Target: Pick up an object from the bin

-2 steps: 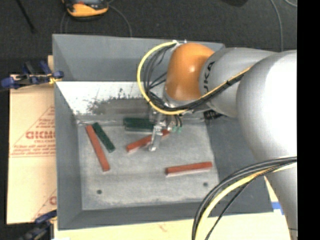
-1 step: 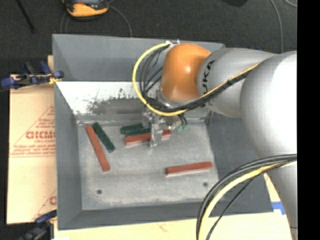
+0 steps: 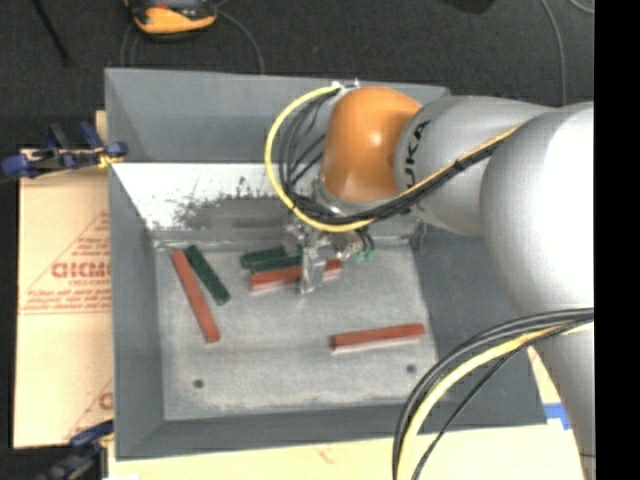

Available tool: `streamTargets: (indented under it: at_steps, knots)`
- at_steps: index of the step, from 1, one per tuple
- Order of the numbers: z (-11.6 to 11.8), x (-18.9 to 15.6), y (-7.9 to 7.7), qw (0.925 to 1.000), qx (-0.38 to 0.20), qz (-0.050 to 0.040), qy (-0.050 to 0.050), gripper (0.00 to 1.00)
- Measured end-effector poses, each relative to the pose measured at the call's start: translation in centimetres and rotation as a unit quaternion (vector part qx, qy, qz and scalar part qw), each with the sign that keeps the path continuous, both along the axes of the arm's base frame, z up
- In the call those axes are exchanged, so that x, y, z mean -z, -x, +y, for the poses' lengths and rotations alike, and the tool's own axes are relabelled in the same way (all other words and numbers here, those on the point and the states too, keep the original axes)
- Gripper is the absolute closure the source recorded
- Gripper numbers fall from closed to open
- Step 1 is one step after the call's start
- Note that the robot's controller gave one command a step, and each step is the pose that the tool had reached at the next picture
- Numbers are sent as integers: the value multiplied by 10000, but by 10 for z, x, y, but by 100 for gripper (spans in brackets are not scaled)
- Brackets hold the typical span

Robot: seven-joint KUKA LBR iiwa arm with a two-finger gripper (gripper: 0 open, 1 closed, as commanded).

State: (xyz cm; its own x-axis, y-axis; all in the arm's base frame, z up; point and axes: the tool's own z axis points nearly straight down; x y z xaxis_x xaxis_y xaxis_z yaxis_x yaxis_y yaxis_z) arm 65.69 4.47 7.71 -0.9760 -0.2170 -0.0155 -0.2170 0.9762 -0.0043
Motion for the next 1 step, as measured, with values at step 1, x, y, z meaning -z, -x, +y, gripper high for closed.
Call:
streamTargets:
  at_steps: [1]
  knots:
    - [-8,-138,24,9953,-972,43,6,100]
